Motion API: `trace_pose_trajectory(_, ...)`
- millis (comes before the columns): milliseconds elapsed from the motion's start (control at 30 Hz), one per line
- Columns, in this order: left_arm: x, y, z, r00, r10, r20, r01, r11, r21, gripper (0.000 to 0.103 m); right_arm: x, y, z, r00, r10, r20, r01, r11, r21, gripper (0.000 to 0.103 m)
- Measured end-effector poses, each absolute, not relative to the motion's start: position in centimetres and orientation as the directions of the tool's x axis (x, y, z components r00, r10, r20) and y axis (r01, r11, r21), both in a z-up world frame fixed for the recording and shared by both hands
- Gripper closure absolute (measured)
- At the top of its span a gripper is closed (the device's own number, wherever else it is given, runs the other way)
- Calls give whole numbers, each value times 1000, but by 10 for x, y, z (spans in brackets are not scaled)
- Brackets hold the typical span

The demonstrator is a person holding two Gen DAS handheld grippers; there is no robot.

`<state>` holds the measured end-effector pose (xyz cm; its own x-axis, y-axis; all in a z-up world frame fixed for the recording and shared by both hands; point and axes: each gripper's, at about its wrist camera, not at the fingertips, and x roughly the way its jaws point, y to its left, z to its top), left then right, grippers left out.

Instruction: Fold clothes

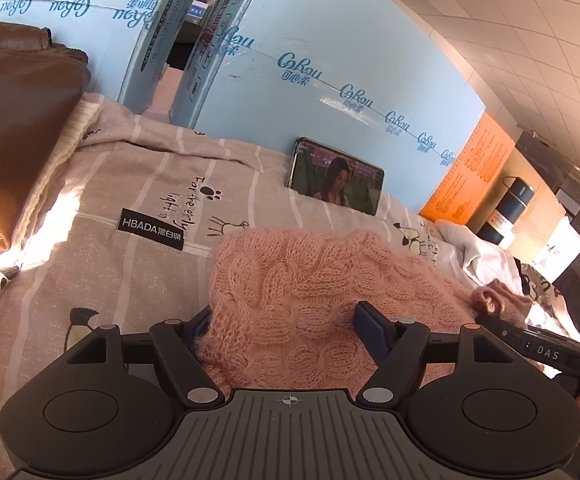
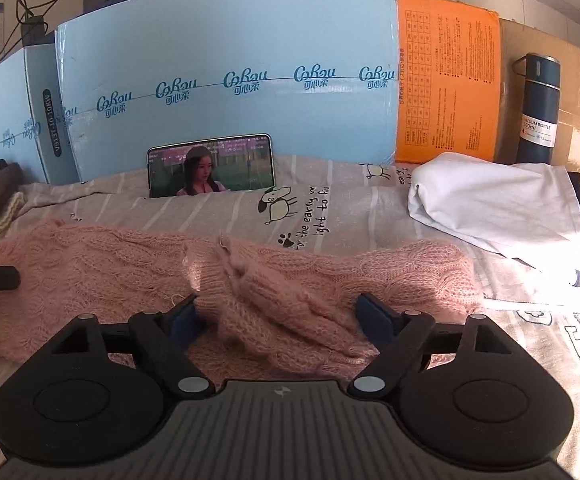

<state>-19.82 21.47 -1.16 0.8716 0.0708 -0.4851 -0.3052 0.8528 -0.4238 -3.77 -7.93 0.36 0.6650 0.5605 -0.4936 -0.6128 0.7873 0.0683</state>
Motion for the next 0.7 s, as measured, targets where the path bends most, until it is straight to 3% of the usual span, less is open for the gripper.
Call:
trace_pose_trajectory(33,-198,214,-12,871,75,-486,-307,855,-417,34,-35,-83,4,680,546,-489,-592,803,72,61)
trace_pose_trajectory(67,-197,213,-12,869,76,-488,-307,858,-413,43,-33,-86,5,695,531,-485,-571,817,76,76)
trace_pose_trajectory(100,-196,213,-12,867,72,-492,-304,860,-411,65,-30,-90,6,703,524,-481,-557,826,87,81)
trace_pose_trajectory(200,-195,210,-12,876,53,-479,-278,868,-411,83,-25,-101,19,711,554,-432,-549,822,151,87)
trace_pose_trajectory(367,-204,210,0,899,128,-420,-303,874,-381,85,-19,-118,57,758,593,-273,-554,805,212,88)
trace_pose_trajectory(500,-215,219,15,902,231,-364,-364,861,-356,87,1,-149,83,808,569,-153,-495,796,349,88)
trace_pose_trajectory(700,-230,239,30,887,345,-308,-444,820,-361,88,28,-194,84,829,549,-104,-419,735,533,90)
